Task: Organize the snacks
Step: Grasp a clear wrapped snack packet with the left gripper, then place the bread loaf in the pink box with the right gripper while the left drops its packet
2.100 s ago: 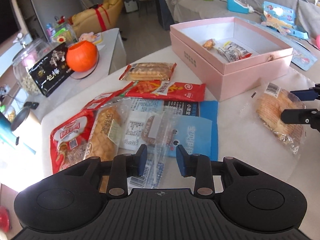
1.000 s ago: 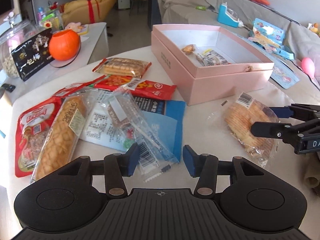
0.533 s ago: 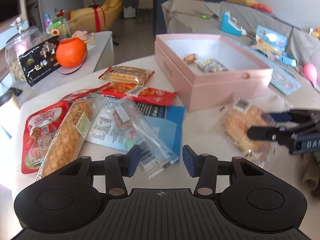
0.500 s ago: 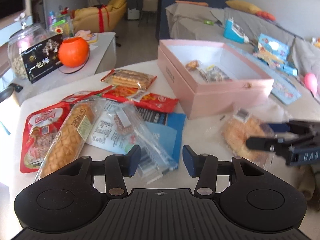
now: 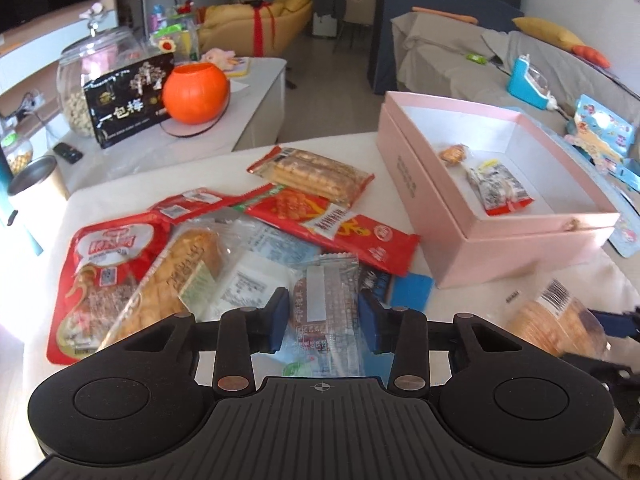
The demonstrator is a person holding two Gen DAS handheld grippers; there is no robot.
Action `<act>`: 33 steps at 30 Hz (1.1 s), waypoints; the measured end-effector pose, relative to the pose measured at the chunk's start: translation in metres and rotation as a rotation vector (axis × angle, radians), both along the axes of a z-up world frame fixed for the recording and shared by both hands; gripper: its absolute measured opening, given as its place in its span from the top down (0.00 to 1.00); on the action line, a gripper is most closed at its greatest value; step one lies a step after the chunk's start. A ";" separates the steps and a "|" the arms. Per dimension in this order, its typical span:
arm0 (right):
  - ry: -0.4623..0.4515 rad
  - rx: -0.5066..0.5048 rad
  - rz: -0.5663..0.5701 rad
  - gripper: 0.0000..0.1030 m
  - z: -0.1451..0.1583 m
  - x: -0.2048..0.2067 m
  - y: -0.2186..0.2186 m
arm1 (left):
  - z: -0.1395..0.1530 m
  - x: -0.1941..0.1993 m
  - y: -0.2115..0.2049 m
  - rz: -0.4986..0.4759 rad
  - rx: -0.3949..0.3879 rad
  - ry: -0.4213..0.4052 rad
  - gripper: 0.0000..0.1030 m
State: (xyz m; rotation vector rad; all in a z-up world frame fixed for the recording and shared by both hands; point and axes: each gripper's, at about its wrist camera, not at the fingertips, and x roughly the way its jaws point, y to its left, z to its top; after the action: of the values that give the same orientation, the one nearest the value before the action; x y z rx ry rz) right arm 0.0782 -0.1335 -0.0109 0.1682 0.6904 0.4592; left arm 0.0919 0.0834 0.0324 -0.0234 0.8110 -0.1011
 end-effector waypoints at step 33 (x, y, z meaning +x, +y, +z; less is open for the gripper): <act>-0.079 -0.310 0.111 0.47 0.102 -0.008 -0.017 | 0.007 -0.086 -0.033 -0.206 -0.076 -0.094 0.60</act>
State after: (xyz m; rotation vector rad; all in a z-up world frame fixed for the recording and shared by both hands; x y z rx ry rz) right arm 0.0698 -0.1504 0.0910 -0.1808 0.6866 0.4567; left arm 0.0056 0.0503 0.0390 -0.0071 0.7136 -0.3258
